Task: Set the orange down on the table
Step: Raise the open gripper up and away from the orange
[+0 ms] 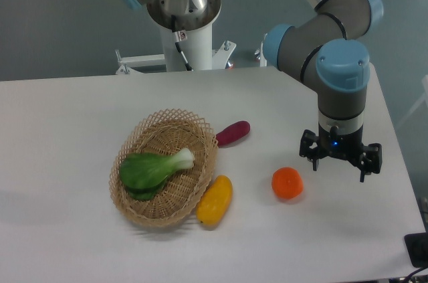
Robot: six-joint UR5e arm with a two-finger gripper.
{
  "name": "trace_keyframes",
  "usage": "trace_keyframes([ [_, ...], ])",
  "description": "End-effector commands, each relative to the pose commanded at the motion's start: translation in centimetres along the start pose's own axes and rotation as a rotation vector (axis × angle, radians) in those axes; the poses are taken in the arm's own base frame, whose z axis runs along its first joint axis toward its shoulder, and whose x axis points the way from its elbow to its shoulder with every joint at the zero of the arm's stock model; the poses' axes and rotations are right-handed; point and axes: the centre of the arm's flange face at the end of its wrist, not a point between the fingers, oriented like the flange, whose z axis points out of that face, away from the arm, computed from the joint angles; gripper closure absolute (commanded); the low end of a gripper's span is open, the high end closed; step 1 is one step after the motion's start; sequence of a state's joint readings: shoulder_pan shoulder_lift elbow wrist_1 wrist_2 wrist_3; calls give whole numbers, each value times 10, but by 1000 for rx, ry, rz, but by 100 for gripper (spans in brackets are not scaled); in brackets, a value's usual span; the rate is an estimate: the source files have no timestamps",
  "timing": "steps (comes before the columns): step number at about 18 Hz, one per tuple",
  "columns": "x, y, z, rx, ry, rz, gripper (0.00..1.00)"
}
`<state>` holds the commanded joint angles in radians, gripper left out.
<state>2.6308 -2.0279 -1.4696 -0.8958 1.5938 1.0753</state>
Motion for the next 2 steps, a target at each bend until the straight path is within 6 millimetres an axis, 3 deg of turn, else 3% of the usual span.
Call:
trace_keyframes([
  [2,1,0,1,-1,3,5,1],
])
